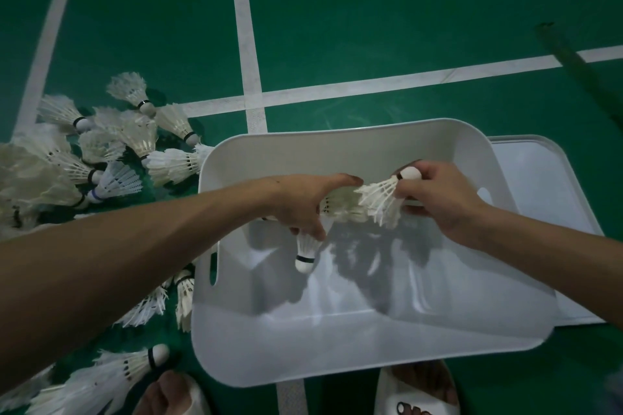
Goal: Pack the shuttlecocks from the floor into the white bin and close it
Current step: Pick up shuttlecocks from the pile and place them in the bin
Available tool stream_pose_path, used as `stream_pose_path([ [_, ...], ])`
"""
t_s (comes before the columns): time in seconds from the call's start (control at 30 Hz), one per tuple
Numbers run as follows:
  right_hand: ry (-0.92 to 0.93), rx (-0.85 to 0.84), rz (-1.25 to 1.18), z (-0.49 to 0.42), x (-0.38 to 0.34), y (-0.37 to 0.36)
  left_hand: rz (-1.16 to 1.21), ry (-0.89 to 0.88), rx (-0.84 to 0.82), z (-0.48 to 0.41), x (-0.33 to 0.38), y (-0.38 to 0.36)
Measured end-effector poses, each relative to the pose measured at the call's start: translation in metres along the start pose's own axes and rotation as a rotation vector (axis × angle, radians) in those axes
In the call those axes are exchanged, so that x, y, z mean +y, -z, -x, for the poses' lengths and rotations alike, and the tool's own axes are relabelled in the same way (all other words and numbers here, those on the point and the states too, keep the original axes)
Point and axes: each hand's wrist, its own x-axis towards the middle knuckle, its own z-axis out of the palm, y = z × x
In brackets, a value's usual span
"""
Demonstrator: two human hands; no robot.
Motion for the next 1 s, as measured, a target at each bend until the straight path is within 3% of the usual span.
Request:
stream_pose_path([
  [0.2,0.093,0.152,0.320,0.001,0.006,0.000,-0.201,0.056,-0.122,-0.016,0.008,-0.009],
  [0.37,0.157,-0.013,0.736,0.001,0.006,-0.002,-0.414,0.096,-0.124,-0.022,0.008,-0.013],
  [0.5,0.283,-0.095,0.965,-0.011,0.010,-0.004,-0.413,0.112,-0.095,-0.024,0.006,-0.014],
  [0.67,0.290,-0.141,1.181,-0.025,0.009,-0.003,-0.399,0.115,-0.077,-0.024,0.000,-0.018],
  [0.8,0.312,-0.127,1.123,-0.034,0.005,-0.015,-0.365,0.104,-0.079,-0.023,-0.002,-0.015],
  [1.0,0.197,-0.181,0.660,-0.037,0.012,-0.016,-0.354,0.091,-0.076,-0.020,-0.004,-0.012],
])
